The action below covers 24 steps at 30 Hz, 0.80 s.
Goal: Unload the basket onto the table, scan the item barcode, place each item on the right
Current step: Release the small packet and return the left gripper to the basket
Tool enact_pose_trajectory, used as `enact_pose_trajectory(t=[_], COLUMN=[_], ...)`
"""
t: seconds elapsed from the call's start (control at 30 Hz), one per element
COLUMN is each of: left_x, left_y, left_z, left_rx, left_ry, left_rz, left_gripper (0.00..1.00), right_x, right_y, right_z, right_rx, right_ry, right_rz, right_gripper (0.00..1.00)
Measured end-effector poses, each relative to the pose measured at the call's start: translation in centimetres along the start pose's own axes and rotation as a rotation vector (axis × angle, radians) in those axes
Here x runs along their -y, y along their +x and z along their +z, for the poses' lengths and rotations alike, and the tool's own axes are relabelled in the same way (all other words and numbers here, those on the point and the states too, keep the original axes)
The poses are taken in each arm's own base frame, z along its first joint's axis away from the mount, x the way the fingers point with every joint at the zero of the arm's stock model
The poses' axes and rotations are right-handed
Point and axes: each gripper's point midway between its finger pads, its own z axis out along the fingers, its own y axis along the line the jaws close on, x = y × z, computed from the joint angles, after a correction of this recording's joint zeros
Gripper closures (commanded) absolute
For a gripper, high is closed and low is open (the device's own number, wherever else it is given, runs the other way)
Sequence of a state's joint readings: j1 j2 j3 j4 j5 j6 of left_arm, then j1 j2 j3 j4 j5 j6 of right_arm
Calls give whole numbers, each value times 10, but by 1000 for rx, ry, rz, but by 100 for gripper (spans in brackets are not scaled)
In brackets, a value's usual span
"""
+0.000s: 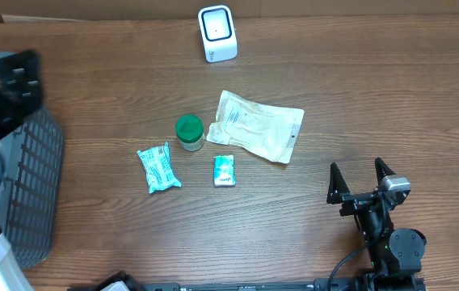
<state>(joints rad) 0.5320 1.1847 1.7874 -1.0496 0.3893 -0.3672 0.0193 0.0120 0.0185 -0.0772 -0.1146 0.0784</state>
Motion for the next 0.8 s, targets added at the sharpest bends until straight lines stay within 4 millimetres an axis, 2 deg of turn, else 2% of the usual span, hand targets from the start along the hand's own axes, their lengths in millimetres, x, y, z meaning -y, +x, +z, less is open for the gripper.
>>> enact_pose_trajectory(t=[0.07, 0.17, 0.3, 0.37, 0.43, 0.47, 0.6, 0.67, 0.7, 0.8], left_x=[-19, -54, -119, -166, -196, -205, -248, -267, -284, -312], left_y=[-6, -3, 19, 39, 51, 55, 76, 85, 90, 101], left_z=[-7, -1, 19, 26, 31, 31, 23, 11, 4, -3], left_rx=[25, -4, -112, -198, -255, -272, -378, -419, -442, -469], left_ry=[-61, -175, -427, -636, -767, -804, -982, -1063, -1119, -1194], left_rz=[-59, -163, -293, -350, -374, -381, -416, -443, -470, -514], left_gripper=[2, 2, 0, 0, 0, 0, 1, 2, 2, 2], right_x=[0, 0, 0, 0, 0, 0, 0, 0, 0, 0], right_y=[0, 0, 0, 0, 0, 0, 0, 0, 0, 0], right_z=[0, 0, 0, 0, 0, 0, 0, 0, 0, 0], right_rx=[0, 0, 0, 0, 0, 0, 0, 0, 0, 0], right_ry=[0, 0, 0, 0, 0, 0, 0, 0, 0, 1], right_rz=[0, 0, 0, 0, 0, 0, 0, 0, 0, 0], right_gripper=[0, 0, 0, 0, 0, 0, 0, 0, 0, 0])
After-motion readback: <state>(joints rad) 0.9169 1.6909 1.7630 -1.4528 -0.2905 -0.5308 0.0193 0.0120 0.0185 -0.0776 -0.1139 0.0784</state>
